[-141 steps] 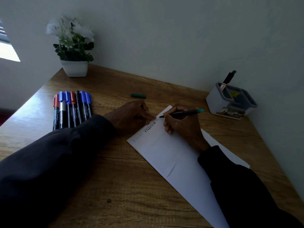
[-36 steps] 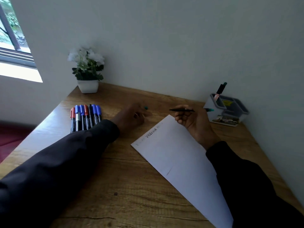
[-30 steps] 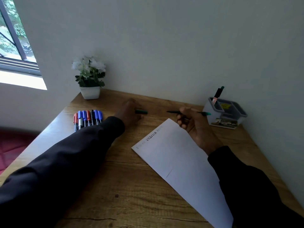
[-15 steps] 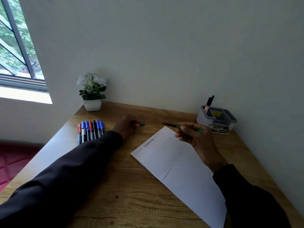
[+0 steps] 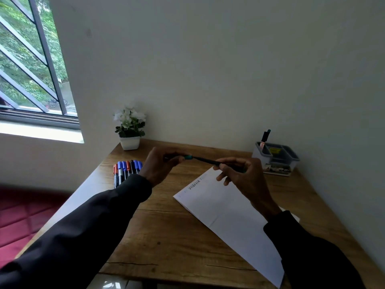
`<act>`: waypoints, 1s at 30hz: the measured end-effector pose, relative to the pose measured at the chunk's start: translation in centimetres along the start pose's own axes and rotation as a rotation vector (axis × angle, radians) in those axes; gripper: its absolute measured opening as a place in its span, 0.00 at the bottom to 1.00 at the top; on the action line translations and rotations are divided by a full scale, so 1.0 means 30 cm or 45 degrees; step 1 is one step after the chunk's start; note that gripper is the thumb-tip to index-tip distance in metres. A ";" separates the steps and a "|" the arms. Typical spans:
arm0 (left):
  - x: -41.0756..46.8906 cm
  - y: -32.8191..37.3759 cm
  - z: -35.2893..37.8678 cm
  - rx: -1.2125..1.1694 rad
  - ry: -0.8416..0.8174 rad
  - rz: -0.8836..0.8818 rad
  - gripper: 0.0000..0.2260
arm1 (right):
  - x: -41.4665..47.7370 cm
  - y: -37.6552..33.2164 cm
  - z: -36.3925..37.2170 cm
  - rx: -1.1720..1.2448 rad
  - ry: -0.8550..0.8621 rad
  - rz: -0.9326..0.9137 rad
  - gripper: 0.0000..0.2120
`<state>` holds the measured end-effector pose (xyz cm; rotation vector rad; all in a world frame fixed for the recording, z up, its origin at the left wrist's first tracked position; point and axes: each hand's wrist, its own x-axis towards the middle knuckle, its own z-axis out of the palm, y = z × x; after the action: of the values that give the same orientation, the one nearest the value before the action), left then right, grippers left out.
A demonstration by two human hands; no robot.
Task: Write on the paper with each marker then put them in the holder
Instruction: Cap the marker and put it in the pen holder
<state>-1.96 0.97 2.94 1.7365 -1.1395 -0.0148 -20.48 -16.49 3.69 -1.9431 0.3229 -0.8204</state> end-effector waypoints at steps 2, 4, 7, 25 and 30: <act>-0.007 0.019 -0.009 0.003 -0.011 0.036 0.09 | -0.003 -0.009 -0.001 -0.014 -0.005 -0.010 0.07; -0.009 0.024 -0.015 -0.009 -0.039 0.064 0.10 | -0.004 -0.015 -0.002 -0.062 -0.031 -0.032 0.07; -0.013 0.033 -0.011 -0.004 -0.069 0.109 0.09 | -0.004 -0.022 0.001 -0.135 -0.101 -0.057 0.07; 0.054 0.091 0.102 0.031 0.025 0.133 0.04 | 0.074 -0.006 -0.025 -0.538 -0.117 -0.254 0.05; 0.135 0.111 0.131 -0.050 -0.067 0.128 0.07 | 0.137 0.041 -0.025 -1.011 -0.076 -0.345 0.13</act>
<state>-3.90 -4.78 5.41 1.6512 -1.2555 -0.0212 -17.81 -19.83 4.55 -2.7940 0.3912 -0.8804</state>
